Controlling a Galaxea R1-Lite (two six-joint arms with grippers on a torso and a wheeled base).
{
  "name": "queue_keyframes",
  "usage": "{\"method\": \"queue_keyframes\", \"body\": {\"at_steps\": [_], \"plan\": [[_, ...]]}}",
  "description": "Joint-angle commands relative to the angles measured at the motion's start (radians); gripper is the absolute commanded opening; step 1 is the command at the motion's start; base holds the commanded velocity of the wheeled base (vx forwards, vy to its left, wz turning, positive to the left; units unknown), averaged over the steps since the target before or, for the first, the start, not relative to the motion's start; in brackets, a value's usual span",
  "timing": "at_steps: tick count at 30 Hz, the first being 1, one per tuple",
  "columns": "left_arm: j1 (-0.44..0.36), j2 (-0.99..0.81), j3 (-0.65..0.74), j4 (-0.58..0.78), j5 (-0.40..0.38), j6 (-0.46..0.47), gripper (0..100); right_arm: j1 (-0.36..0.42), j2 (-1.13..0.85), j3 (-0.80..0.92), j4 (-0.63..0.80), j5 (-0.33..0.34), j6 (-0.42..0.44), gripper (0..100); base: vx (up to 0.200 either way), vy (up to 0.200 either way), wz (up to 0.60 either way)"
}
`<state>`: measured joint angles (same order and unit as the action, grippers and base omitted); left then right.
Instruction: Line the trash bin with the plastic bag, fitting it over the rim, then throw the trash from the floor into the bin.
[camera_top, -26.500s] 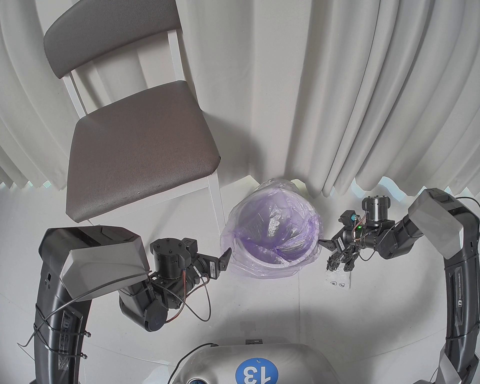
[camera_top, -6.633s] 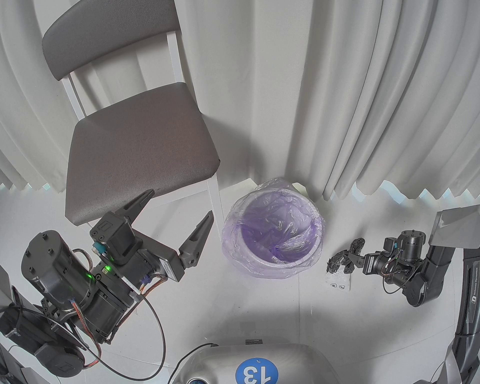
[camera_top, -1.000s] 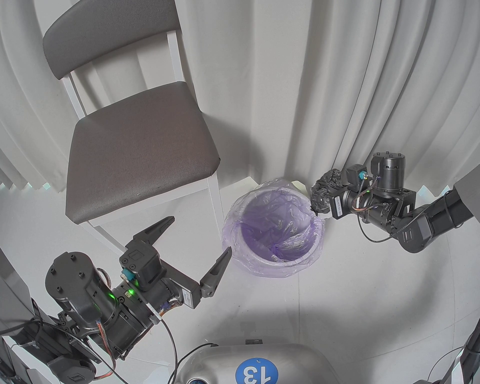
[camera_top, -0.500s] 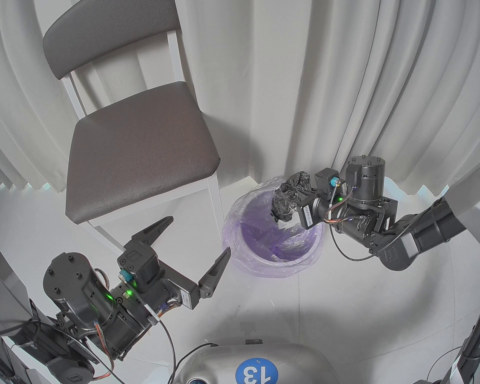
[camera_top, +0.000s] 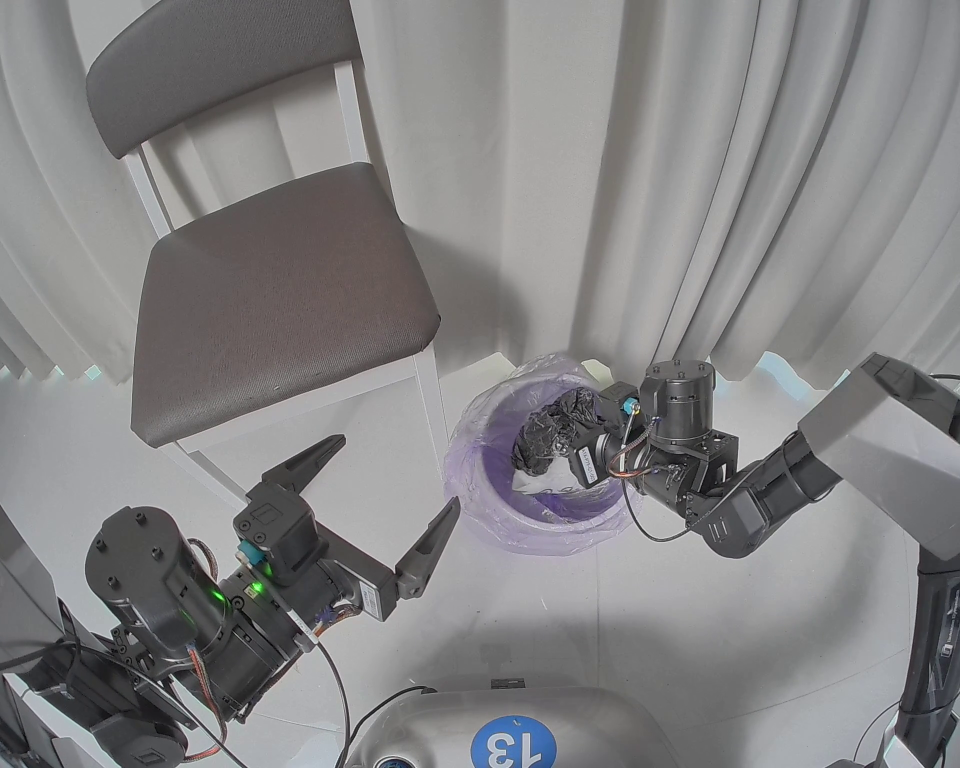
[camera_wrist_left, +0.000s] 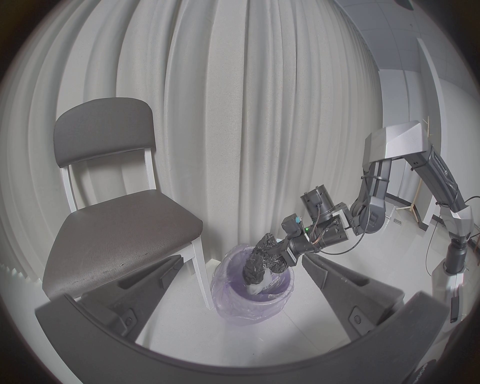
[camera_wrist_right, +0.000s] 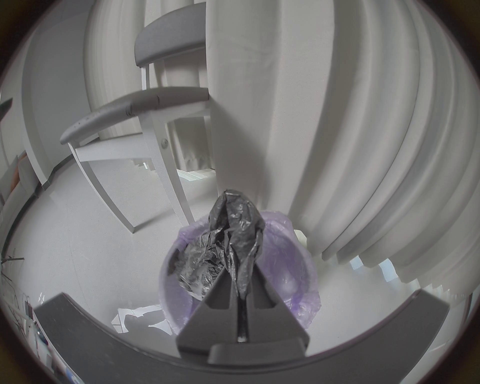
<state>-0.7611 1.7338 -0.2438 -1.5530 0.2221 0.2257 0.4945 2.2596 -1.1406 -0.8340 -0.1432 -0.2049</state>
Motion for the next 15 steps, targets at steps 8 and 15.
{"method": "queue_keyframes", "body": {"at_steps": [8, 15], "plan": [[0.0, 0.003, 0.0, -0.018, 0.0, 0.0, 100, -0.022, 0.104, -0.048, -0.031, -0.003, 0.007, 0, 0.0, 0.0, 0.0], [0.0, 0.003, 0.0, -0.018, 0.0, 0.0, 100, -0.022, 0.057, -0.047, -0.028, -0.003, 0.007, 0, 0.0, 0.0, 0.0]]}}
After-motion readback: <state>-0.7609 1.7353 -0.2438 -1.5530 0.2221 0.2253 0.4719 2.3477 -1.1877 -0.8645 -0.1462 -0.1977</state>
